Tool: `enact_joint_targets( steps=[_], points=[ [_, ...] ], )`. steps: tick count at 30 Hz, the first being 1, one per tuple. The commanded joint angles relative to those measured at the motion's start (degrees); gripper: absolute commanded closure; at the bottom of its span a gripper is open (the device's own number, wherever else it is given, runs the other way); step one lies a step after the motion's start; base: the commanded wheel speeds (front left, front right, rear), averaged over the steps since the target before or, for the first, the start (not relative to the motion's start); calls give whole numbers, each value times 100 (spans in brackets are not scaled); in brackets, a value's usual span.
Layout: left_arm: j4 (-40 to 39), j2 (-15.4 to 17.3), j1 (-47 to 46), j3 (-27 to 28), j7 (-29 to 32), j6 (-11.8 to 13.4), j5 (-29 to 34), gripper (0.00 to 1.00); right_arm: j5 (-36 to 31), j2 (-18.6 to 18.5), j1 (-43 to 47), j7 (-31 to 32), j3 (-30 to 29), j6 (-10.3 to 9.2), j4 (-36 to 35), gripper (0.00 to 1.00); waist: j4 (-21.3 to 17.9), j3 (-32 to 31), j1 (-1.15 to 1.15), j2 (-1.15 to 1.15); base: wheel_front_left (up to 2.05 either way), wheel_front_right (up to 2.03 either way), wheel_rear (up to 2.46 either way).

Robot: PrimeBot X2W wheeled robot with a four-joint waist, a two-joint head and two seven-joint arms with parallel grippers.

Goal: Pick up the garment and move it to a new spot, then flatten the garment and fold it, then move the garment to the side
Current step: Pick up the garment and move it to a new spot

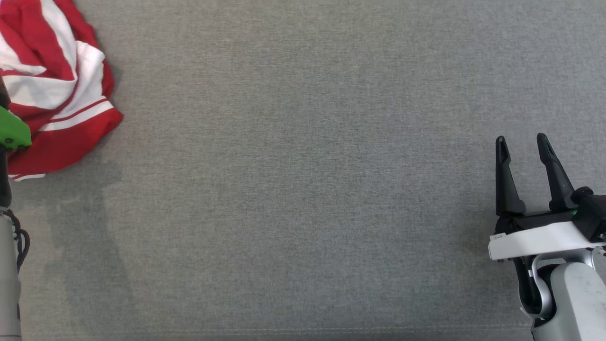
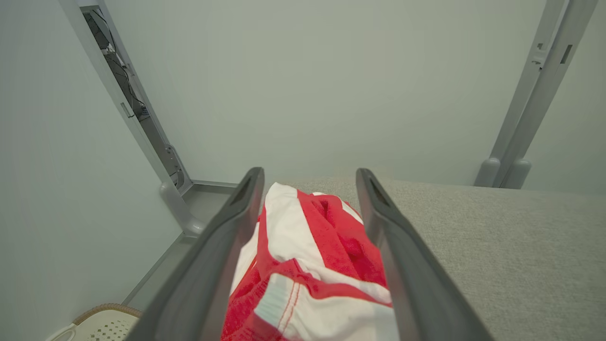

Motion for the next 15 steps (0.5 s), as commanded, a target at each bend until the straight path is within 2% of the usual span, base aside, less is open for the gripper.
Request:
enact_joint_targets(
  steps=[1,8,12,15],
  points=[
    [127,87,-53,0,98,-35,-69,0,-20,11,-56,-20,-21,3,-37,0,-350,324,0,0,0,0,0],
    [774,152,111,50,791,19,-283,0,-53,4,18,-20,-35,3,-16,0,-308,222,0,0,0,0,0],
    [1061,64,181,-14,1168,-42,-410,0,-67,7,-15,-20,-8,3,-2,0,-294,162,0,0,0,0,0],
    [1349,54,239,-62,1532,22,-435,0,-62,15,20,-20,36,3,24,0,-317,109,0,0,0,0,0]
  ],
)
